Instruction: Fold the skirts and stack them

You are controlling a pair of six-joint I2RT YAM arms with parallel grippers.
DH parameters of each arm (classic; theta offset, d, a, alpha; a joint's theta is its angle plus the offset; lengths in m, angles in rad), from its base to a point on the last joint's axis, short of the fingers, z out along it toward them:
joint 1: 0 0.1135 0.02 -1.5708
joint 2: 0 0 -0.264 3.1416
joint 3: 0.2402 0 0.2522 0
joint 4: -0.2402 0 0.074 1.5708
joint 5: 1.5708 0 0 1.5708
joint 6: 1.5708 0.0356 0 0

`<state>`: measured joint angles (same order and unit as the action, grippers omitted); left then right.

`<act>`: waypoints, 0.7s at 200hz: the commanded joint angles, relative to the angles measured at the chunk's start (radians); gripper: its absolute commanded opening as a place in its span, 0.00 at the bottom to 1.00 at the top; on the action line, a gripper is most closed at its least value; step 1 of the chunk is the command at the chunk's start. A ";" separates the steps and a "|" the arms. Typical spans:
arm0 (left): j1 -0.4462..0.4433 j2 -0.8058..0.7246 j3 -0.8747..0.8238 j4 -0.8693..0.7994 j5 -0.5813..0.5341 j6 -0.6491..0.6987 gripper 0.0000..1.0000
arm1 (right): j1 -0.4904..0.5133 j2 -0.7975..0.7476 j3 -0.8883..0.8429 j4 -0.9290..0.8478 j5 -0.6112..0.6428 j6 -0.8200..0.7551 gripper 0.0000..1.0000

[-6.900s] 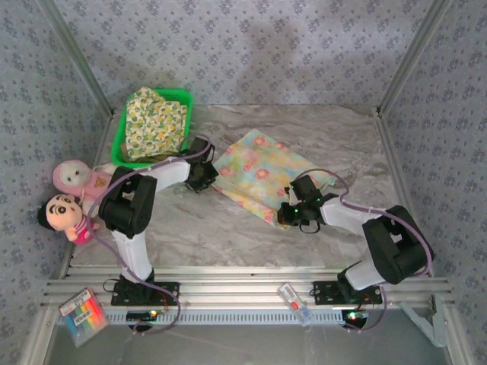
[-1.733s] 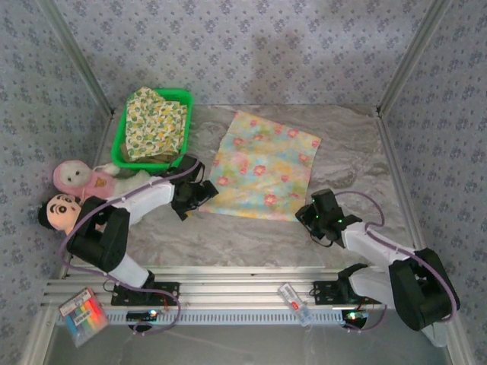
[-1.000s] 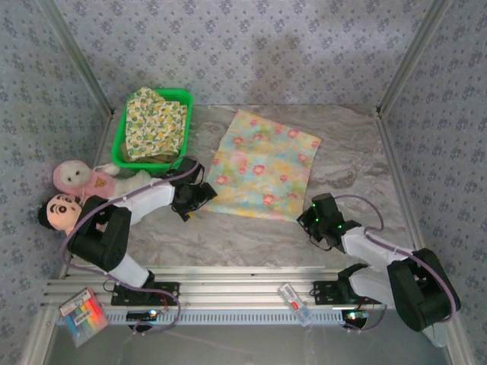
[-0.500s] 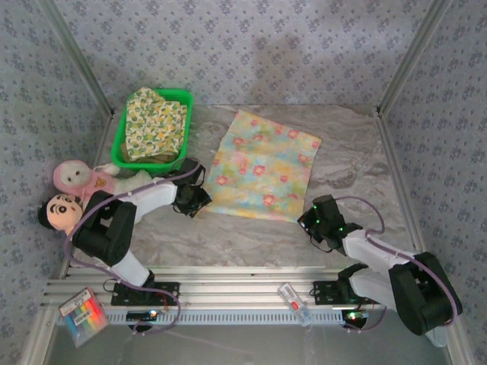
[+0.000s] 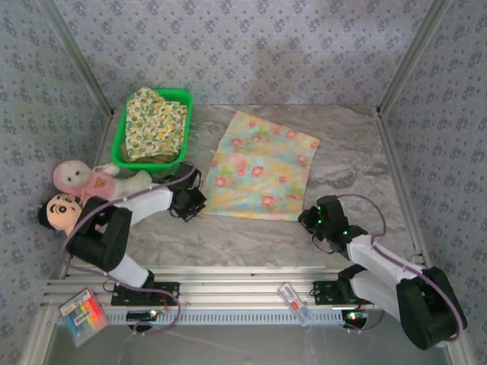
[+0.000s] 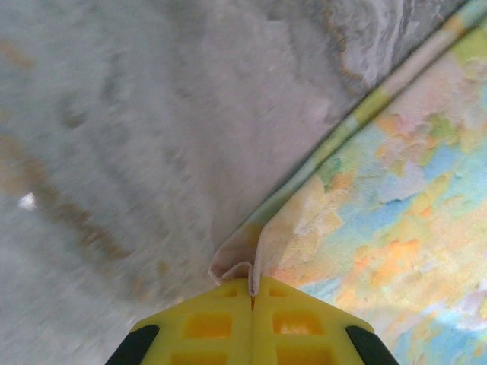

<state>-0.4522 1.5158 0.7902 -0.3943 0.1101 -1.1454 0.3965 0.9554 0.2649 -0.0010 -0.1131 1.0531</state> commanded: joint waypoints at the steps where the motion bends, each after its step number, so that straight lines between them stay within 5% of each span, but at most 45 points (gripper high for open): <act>1: -0.022 -0.158 0.021 -0.117 -0.107 0.019 0.00 | -0.008 -0.100 0.040 -0.120 -0.042 -0.098 0.00; 50: -0.023 -0.185 0.333 -0.242 -0.247 0.205 0.00 | -0.137 -0.188 0.199 -0.147 -0.028 -0.122 0.00; 140: 0.008 0.243 0.926 -0.121 -0.269 0.537 0.00 | -0.271 0.317 0.556 0.091 0.145 -0.015 0.00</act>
<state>-0.4675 1.6779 1.5963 -0.5224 -0.0841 -0.7204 0.1520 1.1687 0.7517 0.0143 -0.0692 0.9829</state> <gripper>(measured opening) 0.061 0.062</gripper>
